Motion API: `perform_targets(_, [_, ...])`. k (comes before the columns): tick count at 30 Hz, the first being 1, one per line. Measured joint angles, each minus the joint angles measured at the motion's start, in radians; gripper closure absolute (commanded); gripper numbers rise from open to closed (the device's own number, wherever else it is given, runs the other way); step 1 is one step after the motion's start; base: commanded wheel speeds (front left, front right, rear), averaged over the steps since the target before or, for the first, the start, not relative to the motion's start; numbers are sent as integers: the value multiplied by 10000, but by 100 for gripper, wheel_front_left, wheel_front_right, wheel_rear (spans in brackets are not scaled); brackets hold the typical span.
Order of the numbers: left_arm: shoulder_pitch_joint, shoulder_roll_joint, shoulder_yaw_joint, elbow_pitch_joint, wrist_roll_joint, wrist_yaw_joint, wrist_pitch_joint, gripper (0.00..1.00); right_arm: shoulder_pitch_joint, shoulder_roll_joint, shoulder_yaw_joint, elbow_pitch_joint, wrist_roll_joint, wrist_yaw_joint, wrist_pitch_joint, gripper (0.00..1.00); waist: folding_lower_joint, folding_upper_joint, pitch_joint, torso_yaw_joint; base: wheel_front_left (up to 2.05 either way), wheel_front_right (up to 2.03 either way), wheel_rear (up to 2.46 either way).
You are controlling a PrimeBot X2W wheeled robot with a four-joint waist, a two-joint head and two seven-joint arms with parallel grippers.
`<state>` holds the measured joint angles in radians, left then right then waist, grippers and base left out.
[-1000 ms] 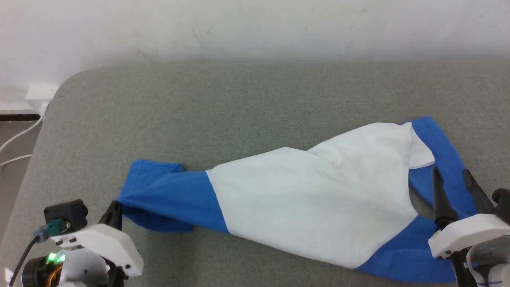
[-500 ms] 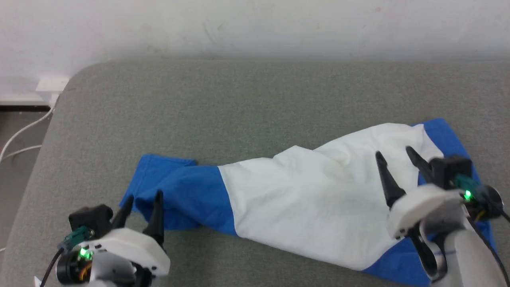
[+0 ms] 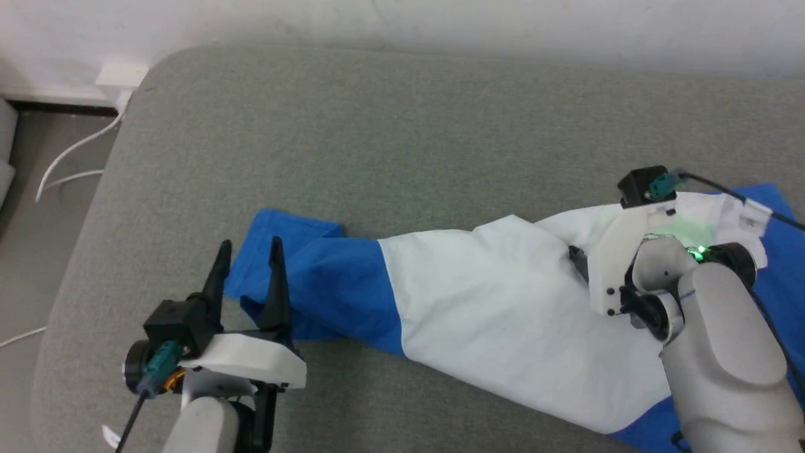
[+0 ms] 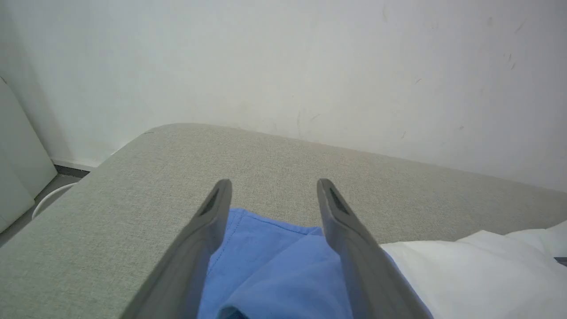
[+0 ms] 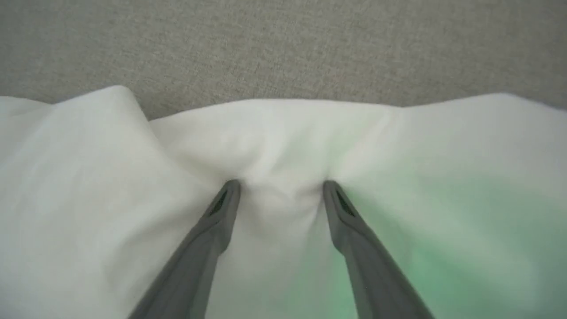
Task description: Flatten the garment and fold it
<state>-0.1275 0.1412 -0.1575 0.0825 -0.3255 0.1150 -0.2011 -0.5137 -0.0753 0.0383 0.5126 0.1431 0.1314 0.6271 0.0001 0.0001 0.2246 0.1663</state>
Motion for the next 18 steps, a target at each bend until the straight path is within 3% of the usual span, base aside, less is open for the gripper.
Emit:
perform_targets(3, [-140, -146, -196, 397, 2, -107, -123, 0, -530, -142, 270, 366, 21, -2, 1177, 0, -1, 0, 187, 211, 0, 0, 0])
perform_targets(4, [-182, -182, -244, 508, 2, -155, -155, 0, -665, -228, 395, 405, 56, -4, 1559, 24, -1, -1, 238, 283, 0, 0, 0])
perform_targets(5, [-224, -209, -270, 608, 2, -173, -186, 0, -767, -314, 512, 368, 130, -8, 1724, 69, -1, 0, 281, 349, 0, 0, 0])
perform_targets(6, [-258, -236, -299, 692, 2, -176, -211, 0, -810, -370, 545, 291, 217, -12, 1712, 100, -1, 0, 319, 410, 0, 0, 0])
perform_targets(13, [-404, -286, -357, 1083, 0, -257, -347, 0, -979, -372, 128, -186, 73, 0, -393, 100, 0, 0, 347, 626, 0, 0, 0])
perform_targets(18, [-585, -330, -477, 1137, 0, -282, -372, 0, -2272, -397, -462, -173, -690, 0, -1593, 100, 0, 0, 481, 705, 0, 0, 0])
